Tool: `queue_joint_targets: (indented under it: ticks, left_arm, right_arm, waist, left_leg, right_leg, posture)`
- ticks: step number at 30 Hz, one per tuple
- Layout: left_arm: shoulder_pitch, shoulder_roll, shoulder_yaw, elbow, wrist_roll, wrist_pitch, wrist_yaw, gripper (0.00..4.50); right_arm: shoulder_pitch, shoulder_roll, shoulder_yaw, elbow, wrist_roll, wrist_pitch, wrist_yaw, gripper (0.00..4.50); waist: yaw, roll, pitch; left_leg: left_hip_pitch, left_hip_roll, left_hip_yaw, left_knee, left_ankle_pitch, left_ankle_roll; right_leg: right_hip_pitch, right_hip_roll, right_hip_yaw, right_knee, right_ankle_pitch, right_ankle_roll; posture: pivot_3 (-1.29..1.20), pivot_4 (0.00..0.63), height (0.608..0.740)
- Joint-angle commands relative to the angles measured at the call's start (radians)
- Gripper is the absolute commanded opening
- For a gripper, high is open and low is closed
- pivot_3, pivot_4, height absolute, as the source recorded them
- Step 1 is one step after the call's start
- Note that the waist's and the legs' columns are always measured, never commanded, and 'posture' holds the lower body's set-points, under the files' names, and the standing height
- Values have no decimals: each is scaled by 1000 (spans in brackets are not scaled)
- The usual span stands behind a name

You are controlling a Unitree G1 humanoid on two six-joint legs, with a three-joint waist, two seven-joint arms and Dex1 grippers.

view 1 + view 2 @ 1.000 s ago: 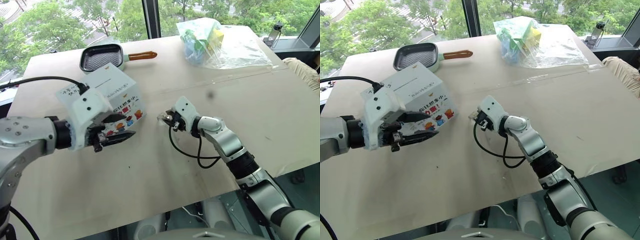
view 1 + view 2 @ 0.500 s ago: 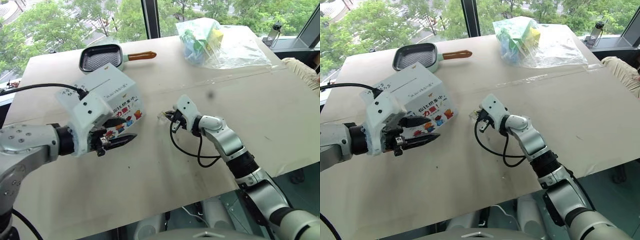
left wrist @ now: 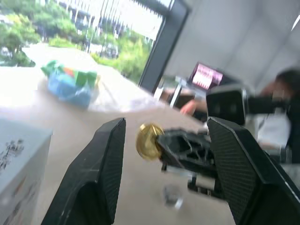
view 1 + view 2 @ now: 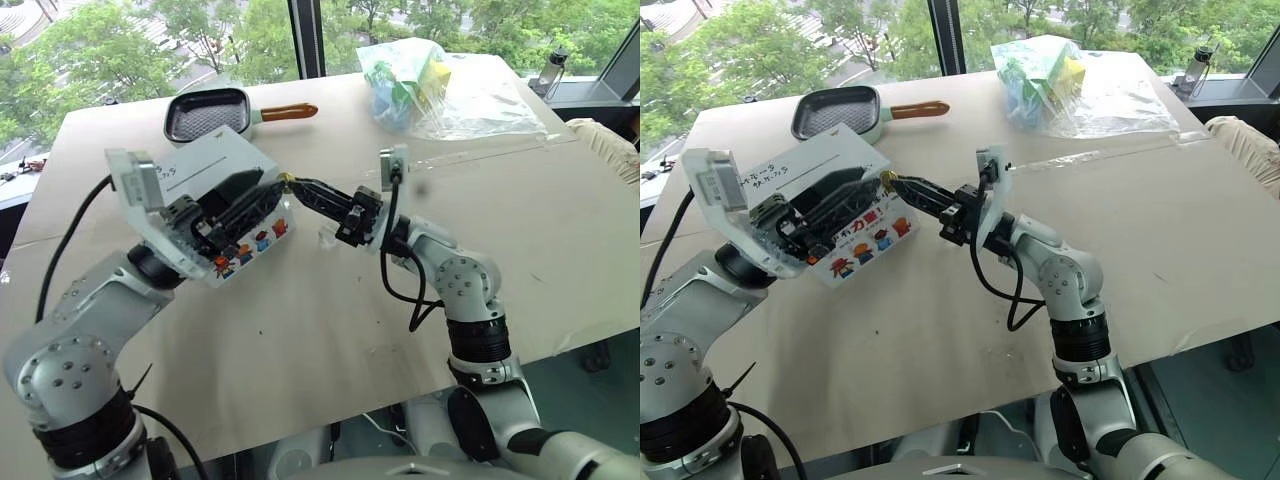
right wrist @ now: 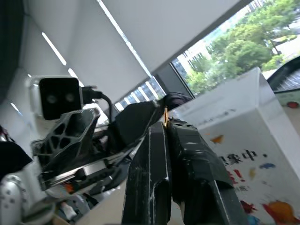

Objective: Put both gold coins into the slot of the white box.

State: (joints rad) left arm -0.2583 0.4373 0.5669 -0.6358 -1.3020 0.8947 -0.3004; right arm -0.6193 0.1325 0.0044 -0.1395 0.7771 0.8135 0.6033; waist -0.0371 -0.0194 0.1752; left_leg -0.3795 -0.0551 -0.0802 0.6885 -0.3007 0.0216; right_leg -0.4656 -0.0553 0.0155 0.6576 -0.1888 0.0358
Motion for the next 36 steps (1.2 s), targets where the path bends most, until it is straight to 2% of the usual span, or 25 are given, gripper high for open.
queue_joint_targets:
  ticks: [1,8,10,11,12,13,16,26,29,33,35,36]
  left_arm:
    - [-5,-30,-29,-16,-109,-91,56,2811]
    - [25,-60,-108,-3,-180,-173,108,2811]
    - [32,-72,-137,-8,-192,-197,116,2229]
    - [38,-75,-153,-11,-194,-203,112,2118]
    - [43,-77,-167,-13,-196,-209,108,1326]
    - [46,-81,-178,-11,-197,-217,107,1260]
    - [46,-89,-198,1,-204,-248,109,36]
    - [51,-91,-230,19,-240,-312,100,36]
    - [61,-34,-203,37,-233,-301,65,0]
    - [46,115,-122,111,-259,-272,15,0]
    - [29,240,-81,174,-248,-226,-22,0]
    - [28,327,-67,207,-204,-191,-73,0]
  right_arm:
    - [-36,25,-15,-52,96,24,-18,117]
    - [-50,23,-27,-71,198,42,-50,117]
    - [-50,21,-27,-76,218,41,-58,0]
    - [-50,19,-27,-76,226,40,-61,0]
    - [-50,16,-25,-76,232,39,-61,0]
    - [-51,14,-23,-76,238,39,-60,0]
    - [-50,7,-21,-78,255,37,-60,0]
    - [-45,-12,-10,-73,296,44,-48,0]
    - [-59,-17,-13,-62,275,20,-55,1010]
    - [-68,-42,-20,-39,231,-3,-83,2743]
    - [-54,-120,48,-47,123,-48,-13,3711]
    - [-48,-157,78,-48,77,-73,23,3711]
  waist:
    - [-3,0,0]
    - [-4,0,0]
    - [-3,0,0]
    - [-2,0,0]
    - [-2,0,0]
    - [-3,0,0]
    - [-3,0,0]
    - [-3,0,0]
    - [-4,0,0]
    - [-5,0,0]
    - [-4,0,0]
    - [-3,0,0]
  left_leg:
    - [0,0,0,0,0,0]
    - [1,0,1,0,0,0]
    - [1,0,1,0,0,0]
    - [1,0,1,0,0,0]
    - [1,0,1,0,0,0]
    - [1,0,1,0,0,0]
    - [1,0,1,0,0,0]
    - [1,0,1,0,0,0]
    - [1,0,1,0,0,0]
    - [1,0,1,0,0,0]
    - [2,0,1,0,0,0]
    - [2,0,1,0,0,0]
  right_leg:
    - [0,0,0,0,0,0]
    - [0,1,0,2,0,0]
    - [0,1,0,2,0,0]
    - [0,1,0,1,0,0]
    - [0,1,0,1,0,0]
    - [0,1,0,1,0,0]
    - [0,1,0,2,0,0]
    - [0,1,-1,2,0,0]
    - [0,1,-1,2,0,0]
    - [0,3,-1,2,0,0]
    - [0,4,-2,2,0,0]
    - [0,6,-3,2,0,0]
  posture:
    - [0,150,721]
    - [0,150,721]
    - [0,150,721]
    - [0,150,721]
    - [0,150,721]
    - [0,150,721]
    - [0,150,721]
    - [0,150,721]
    - [0,150,721]
    - [0,150,721]
    - [0,150,721]
    - [0,150,721]
